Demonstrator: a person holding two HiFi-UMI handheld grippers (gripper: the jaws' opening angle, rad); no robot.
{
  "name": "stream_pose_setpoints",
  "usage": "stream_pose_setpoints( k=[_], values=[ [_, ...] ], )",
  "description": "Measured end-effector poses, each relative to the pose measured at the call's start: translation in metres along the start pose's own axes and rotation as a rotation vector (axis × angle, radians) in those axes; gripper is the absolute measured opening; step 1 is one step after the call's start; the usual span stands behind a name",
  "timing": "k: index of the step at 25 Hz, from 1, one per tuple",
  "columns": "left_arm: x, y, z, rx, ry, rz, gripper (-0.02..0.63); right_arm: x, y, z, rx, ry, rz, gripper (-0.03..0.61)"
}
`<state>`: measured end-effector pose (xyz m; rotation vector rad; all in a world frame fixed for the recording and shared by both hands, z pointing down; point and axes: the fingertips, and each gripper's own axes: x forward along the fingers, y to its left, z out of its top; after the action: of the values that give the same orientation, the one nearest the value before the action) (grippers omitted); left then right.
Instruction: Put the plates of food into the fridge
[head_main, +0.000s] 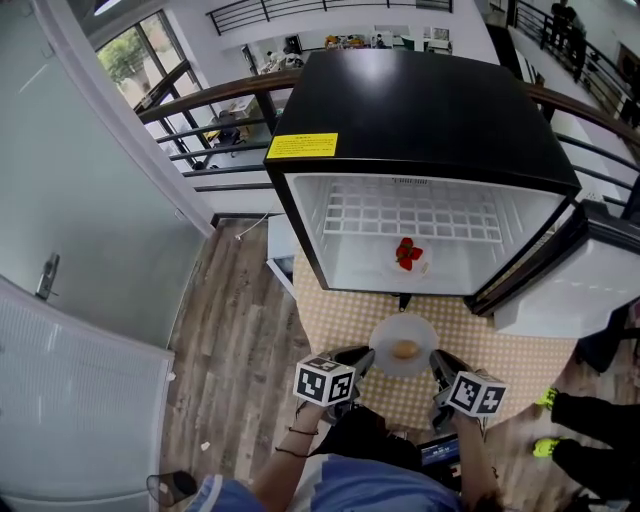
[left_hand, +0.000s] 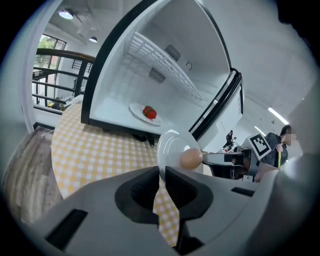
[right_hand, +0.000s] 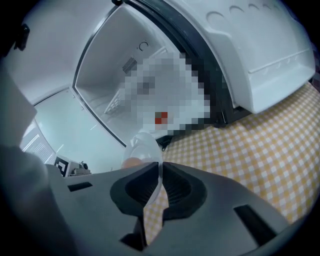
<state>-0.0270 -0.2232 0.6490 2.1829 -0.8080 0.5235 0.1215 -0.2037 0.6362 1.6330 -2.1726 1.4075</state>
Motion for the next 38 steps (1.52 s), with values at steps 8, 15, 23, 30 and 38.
stream_pose_setpoints(
  k=[8,15,23,30,38],
  values=[
    [-0.027,-0.021,0.074,0.083,-0.16,0.007,0.048,-0.018,0.042,0.07,-0.033,-0.153,0.068,0.038],
    [-0.046,-0.037,0.147,0.159,-0.272,0.004,0.048,-0.032,0.078,0.138,-0.08,-0.292,0.123,0.038],
    [-0.057,-0.04,0.2,0.189,-0.344,0.002,0.048,-0.031,0.112,0.195,-0.127,-0.386,0.171,0.038],
    [-0.061,-0.037,0.247,0.195,-0.398,0.027,0.048,-0.022,0.126,0.24,-0.129,-0.472,0.158,0.038],
    [-0.057,-0.026,0.286,0.173,-0.385,0.135,0.048,0.0,0.13,0.277,-0.157,-0.535,0.069,0.038]
  ],
)
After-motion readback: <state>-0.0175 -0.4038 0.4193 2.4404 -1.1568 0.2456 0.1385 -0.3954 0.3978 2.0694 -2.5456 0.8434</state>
